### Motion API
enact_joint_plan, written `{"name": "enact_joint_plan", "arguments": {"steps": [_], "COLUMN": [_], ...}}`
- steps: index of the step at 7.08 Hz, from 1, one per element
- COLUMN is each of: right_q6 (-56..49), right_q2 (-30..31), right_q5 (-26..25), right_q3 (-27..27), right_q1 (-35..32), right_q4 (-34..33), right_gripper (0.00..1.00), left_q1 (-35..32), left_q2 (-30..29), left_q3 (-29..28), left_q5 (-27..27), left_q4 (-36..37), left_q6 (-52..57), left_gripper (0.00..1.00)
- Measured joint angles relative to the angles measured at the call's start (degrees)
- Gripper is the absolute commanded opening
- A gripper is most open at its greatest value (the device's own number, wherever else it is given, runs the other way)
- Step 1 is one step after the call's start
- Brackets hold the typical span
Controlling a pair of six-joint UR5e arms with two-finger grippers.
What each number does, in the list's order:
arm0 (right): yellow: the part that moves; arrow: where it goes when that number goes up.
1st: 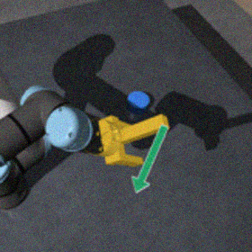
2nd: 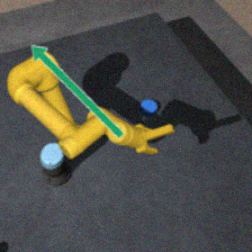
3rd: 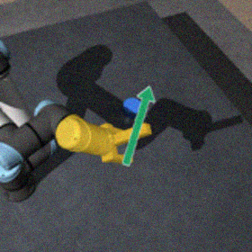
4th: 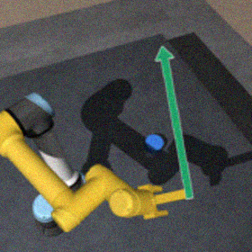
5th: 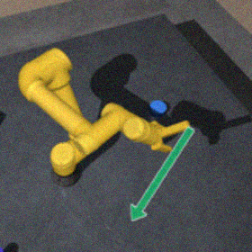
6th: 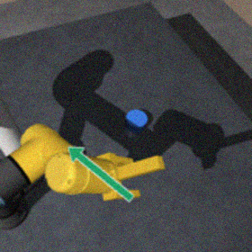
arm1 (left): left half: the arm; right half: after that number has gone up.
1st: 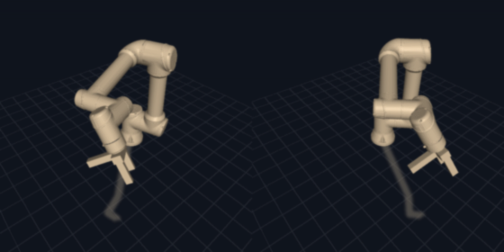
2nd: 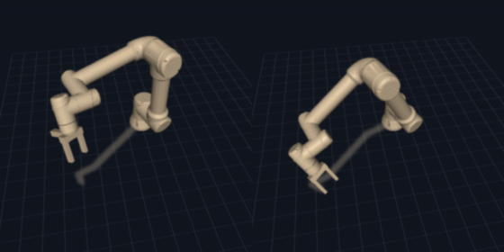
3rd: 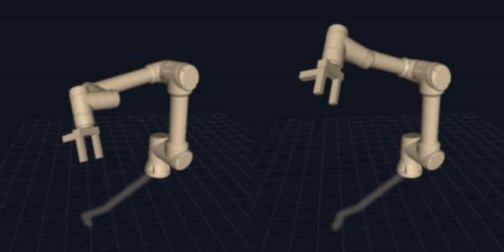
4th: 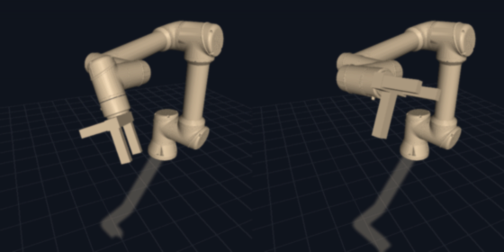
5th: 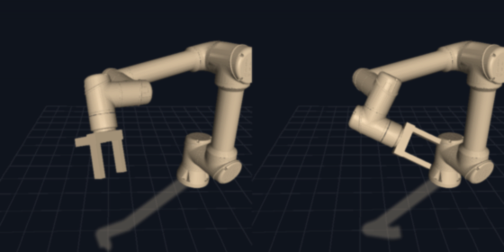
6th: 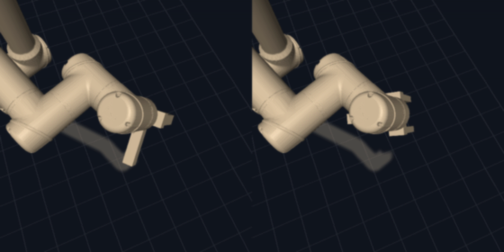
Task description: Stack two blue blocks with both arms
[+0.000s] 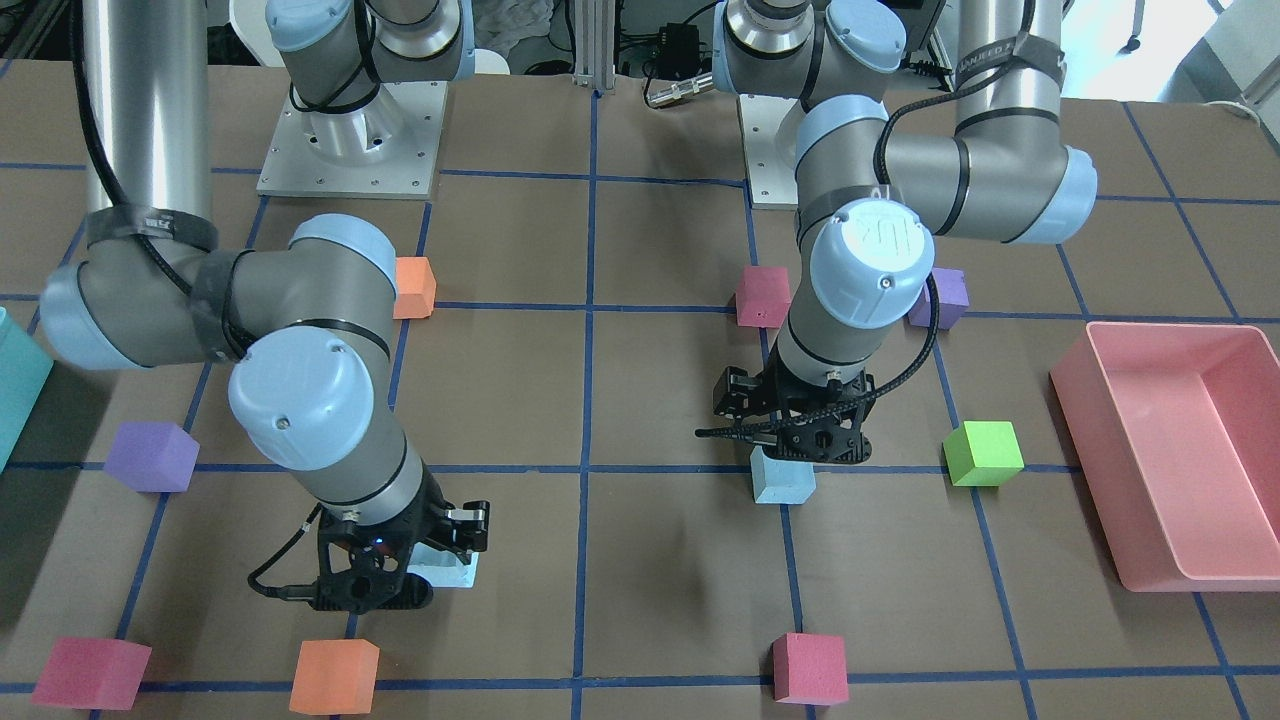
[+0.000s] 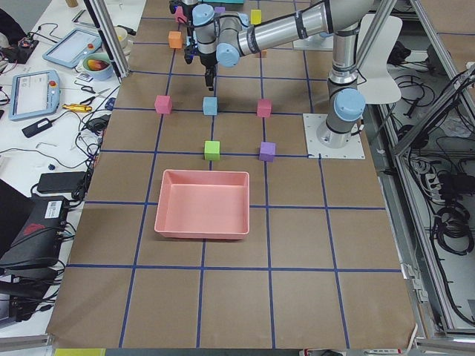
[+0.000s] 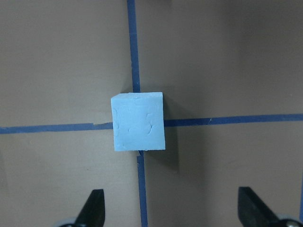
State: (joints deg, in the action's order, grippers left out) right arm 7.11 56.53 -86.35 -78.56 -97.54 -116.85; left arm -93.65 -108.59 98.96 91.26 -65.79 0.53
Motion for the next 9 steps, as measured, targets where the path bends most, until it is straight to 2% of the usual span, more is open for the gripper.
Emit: {"name": "enact_joint_plan", "arguments": {"steps": [4, 5, 6, 7, 8, 9], "right_q6": [8.55, 9.64, 10.59, 11.21, 11.47, 11.45], "right_q2": [-11.67, -13.58, -14.85, -15.50, -15.83, -16.12], "right_q5": [-0.78, -0.82, -0.81, -0.78, -0.78, -0.81], "right_q3": [15.22, 17.19, 18.11, 18.44, 18.56, 18.59], "right_q1": [-6.18, -7.16, -7.87, -8.31, -8.51, -8.59], "right_q4": [3.23, 3.25, 3.25, 3.26, 3.23, 3.18], "right_gripper": [0.00, 0.00, 0.00, 0.01, 0.19, 0.20], "left_q1": [3.92, 3.96, 3.98, 3.99, 4.00, 4.00], "left_q2": [-5.11, -5.82, -6.39, -6.84, -7.11, -7.22], "left_q3": [4.95, 5.06, 5.02, 4.97, 4.92, 4.84], "left_q5": [-1.87, -2.64, -2.97, -3.06, -3.08, -3.05], "left_q4": [9.90, 10.47, 10.92, 11.45, 12.03, 12.39], "left_q6": [-1.84, -2.51, -2.53, -2.25, -1.95, -1.73], "left_gripper": [1.00, 0.94, 0.76, 0.53, 0.49, 0.45]}}
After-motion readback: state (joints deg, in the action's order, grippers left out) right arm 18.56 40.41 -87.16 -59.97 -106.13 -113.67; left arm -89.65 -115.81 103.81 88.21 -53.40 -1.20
